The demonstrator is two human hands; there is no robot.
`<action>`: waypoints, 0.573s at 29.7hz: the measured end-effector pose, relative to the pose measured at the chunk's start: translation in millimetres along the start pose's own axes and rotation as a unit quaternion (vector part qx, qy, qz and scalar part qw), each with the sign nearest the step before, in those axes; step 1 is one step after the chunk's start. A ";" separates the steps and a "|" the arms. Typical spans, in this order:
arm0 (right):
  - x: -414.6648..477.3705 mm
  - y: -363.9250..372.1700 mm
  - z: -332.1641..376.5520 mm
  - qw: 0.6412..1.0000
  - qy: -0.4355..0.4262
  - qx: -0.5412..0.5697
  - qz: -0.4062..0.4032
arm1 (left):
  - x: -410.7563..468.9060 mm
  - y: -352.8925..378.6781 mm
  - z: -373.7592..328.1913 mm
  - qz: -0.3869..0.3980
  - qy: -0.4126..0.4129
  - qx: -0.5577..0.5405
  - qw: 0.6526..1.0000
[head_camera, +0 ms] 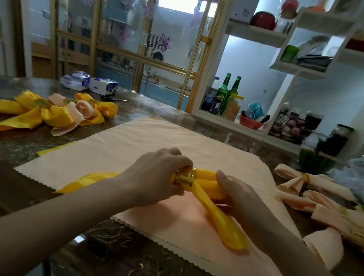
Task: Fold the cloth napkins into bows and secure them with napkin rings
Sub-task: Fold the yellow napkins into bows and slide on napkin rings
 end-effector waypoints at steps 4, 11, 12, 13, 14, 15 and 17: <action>-1.7 -4.7 -2.9 0.999 0.016 0.039 -0.010 | -3.8 3.6 -4.8 -0.023 -0.010 -0.071 0.997; -2.3 -9.0 -3.3 0.962 0.047 0.267 -0.007 | -5.9 -8.3 -3.0 -0.057 -0.310 -0.385 0.868; -2.9 -7.9 -2.7 0.958 0.041 0.284 -0.001 | -5.1 -8.5 -4.6 -0.061 -0.333 -0.395 0.854; -3.1 -7.4 -2.3 0.956 0.036 0.290 -0.001 | -3.7 -8.2 -5.7 -0.065 -0.345 -0.396 0.848; -3.3 -7.4 -2.7 0.957 0.029 0.290 -0.003 | -2.5 -7.6 -6.4 -0.069 -0.347 -0.394 0.848; -3.9 -7.7 -1.7 0.957 0.022 0.291 -0.005 | -0.4 -6.9 -6.3 -0.072 -0.341 -0.387 0.854; -4.3 -9.3 -2.2 0.954 0.010 0.300 -0.010 | 2.7 -5.0 -4.4 -0.073 -0.323 -0.363 0.871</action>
Point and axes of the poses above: each hand's wrist, its own x-axis towards the middle knuckle, its own y-axis out of the palm, z = x × y, the point moved 1 cm from there along x, towards the middle knuckle, and after that the axes turned 14 degrees about -x, right-handed, at the moved point
